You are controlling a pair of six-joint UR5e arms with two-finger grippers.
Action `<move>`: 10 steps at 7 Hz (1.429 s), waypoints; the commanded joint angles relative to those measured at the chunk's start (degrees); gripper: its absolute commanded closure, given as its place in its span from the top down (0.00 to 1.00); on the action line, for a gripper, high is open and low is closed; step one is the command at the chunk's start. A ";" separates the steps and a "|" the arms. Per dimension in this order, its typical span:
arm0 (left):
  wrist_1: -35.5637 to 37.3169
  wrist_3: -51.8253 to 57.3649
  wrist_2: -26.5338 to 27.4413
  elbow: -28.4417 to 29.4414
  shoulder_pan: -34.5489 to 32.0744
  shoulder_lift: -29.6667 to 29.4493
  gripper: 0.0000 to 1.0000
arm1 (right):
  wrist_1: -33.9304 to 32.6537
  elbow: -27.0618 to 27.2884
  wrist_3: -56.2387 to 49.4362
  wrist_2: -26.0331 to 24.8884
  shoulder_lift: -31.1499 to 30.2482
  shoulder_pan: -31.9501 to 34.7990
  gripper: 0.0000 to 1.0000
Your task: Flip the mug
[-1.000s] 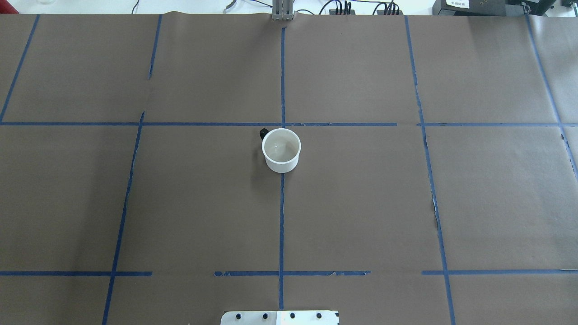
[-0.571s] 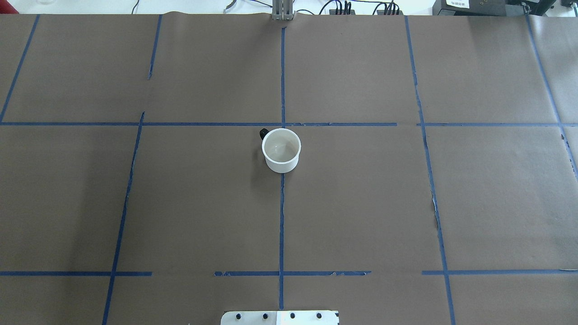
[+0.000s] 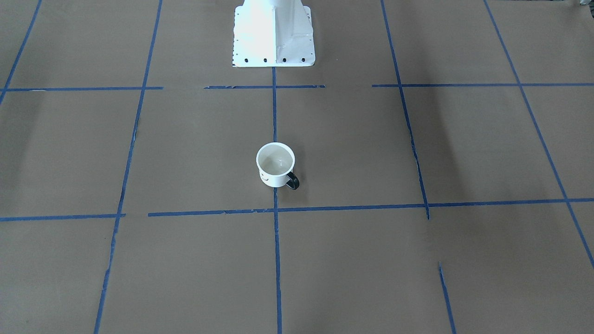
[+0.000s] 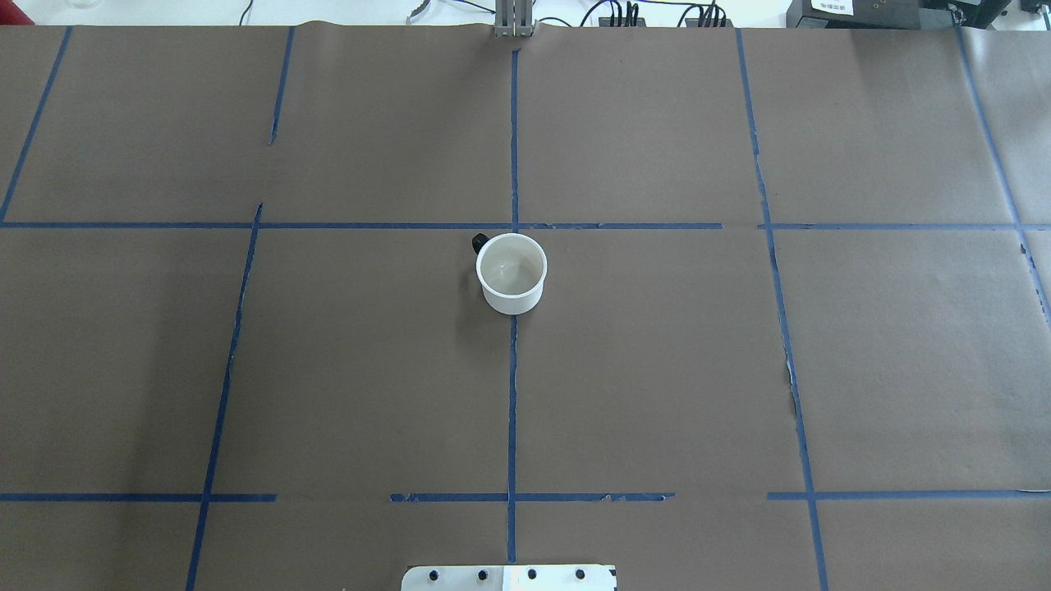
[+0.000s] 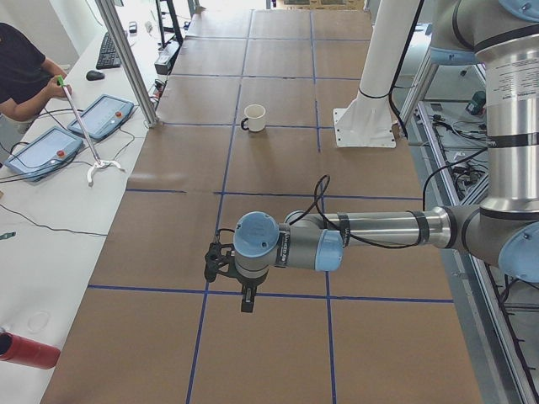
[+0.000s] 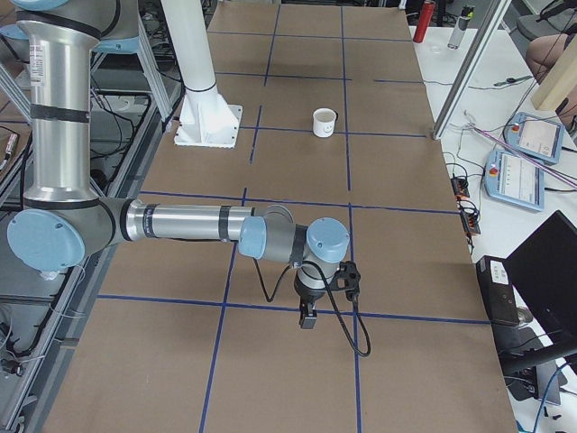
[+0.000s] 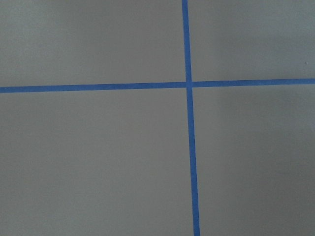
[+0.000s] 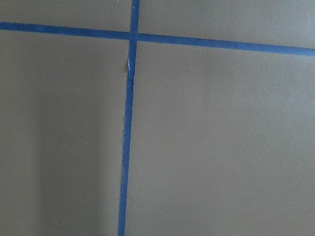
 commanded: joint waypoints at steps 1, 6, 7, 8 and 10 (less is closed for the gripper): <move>0.35 -0.90 0.01 -3.13 1.52 -0.05 1.00 | 0.00 0.01 0.00 0.00 0.00 0.00 1.00; 0.70 -2.58 0.01 -2.71 1.88 -0.06 1.00 | 0.00 0.01 0.00 0.00 0.00 0.00 1.00; 3.22 -2.41 0.01 -3.41 1.97 0.03 1.00 | 0.00 0.01 0.00 0.00 0.00 0.00 1.00; 8.82 -2.23 0.62 -4.11 3.45 -0.66 1.00 | 0.00 0.01 0.00 0.00 0.00 0.00 1.00; 9.05 -1.88 2.39 -5.70 4.17 -0.06 1.00 | 0.00 0.01 0.00 0.00 0.00 0.00 1.00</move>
